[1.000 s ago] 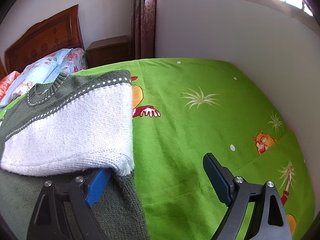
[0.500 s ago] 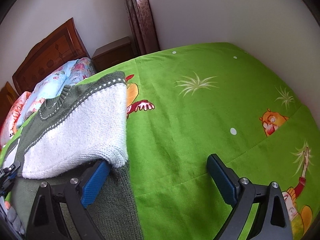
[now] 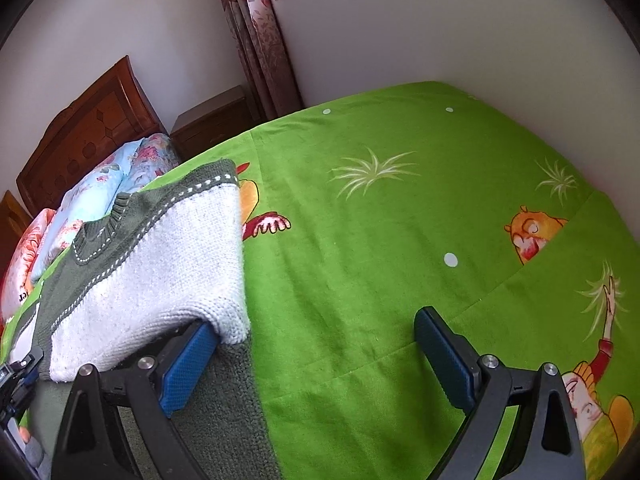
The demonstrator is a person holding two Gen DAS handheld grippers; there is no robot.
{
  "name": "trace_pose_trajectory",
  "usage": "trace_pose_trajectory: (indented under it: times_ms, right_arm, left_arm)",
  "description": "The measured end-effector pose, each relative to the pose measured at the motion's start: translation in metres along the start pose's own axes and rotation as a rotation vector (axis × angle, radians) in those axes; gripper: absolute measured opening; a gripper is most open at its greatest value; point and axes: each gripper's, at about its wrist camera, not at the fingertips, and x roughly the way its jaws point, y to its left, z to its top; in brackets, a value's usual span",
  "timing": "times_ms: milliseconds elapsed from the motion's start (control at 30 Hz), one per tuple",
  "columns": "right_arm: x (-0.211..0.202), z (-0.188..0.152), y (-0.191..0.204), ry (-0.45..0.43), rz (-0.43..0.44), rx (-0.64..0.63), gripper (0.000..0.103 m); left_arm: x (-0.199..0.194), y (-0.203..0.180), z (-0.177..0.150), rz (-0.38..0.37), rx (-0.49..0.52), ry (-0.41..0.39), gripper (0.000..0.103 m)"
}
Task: Fold small clothes
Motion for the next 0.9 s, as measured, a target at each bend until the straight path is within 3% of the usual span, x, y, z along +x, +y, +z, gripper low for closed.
trace_pose_trajectory:
  times_ms: [233, 400, 567, 667, 833, 900]
  right_arm:
    - [-0.006, -0.007, 0.008, 0.012, -0.014, -0.080, 0.103]
    - [-0.045, -0.024, 0.003, -0.109, 0.007, -0.117, 0.103]
    - [-0.060, 0.002, 0.030, -0.170, 0.159, -0.172, 0.103]
    - [-0.041, 0.030, 0.069, -0.114, 0.247, -0.285, 0.103]
    - [0.022, 0.055, 0.127, 0.136, 0.304, -0.481, 0.103]
    - [0.039, 0.059, 0.140, 0.181, 0.308, -0.506, 0.103]
  left_arm:
    - [0.002, -0.001, 0.001, 0.003, 0.003, -0.001, 0.022]
    - [0.004, -0.003, 0.001, 0.012, 0.010, -0.006, 0.022]
    - [0.005, -0.006, 0.000, 0.023, 0.020, -0.009, 0.022]
    - [0.007, -0.008, 0.000, 0.027, 0.022, -0.011, 0.022]
    - [0.008, -0.007, 0.001, 0.020, 0.014, -0.016, 0.022]
    - [0.008, -0.007, 0.001, 0.022, 0.016, -0.020, 0.022]
